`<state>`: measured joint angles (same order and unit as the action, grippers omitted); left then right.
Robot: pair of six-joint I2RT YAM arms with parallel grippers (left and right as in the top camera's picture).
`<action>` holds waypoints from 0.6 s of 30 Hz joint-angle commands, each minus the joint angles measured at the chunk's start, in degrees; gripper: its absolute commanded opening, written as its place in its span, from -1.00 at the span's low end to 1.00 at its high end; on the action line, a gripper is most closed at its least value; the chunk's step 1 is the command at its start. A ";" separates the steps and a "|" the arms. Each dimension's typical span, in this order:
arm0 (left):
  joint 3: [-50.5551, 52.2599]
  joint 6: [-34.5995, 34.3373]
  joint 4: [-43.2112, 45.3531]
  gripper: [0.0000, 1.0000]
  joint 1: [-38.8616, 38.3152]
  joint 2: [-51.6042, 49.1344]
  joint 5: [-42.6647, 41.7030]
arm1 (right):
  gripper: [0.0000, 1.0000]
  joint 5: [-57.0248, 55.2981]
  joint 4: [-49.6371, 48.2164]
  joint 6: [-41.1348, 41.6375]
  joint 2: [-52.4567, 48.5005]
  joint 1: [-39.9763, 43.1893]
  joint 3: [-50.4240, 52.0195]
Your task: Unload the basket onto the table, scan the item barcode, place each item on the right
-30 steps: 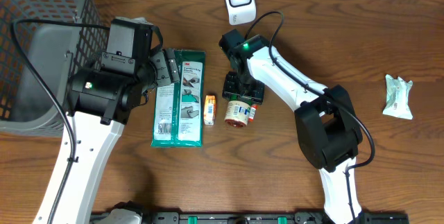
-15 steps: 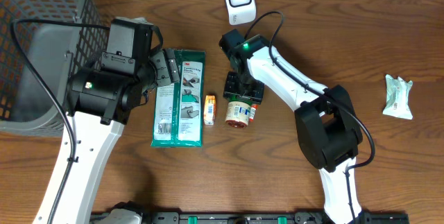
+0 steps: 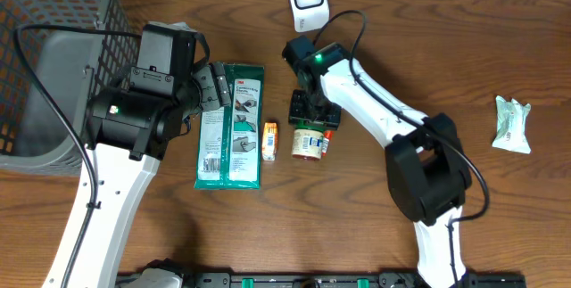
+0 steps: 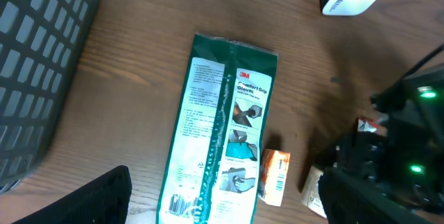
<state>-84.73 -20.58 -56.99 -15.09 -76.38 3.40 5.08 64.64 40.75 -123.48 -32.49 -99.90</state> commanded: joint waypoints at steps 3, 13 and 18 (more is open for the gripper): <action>-0.90 0.59 -0.13 0.73 0.28 -0.13 0.74 | 0.01 -3.65 -0.11 -2.16 6.58 -0.09 -0.24; -0.90 0.57 -0.13 0.73 0.28 -0.13 0.74 | 0.06 -11.26 -1.16 -2.69 8.81 -2.58 0.37; -0.90 0.59 -0.13 0.73 0.28 -0.15 0.74 | 0.08 -14.73 -1.25 -2.69 8.81 -4.70 0.37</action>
<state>-84.73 -20.58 -56.97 -15.09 -76.38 3.40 -5.17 63.55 38.72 -116.20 -35.33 -99.61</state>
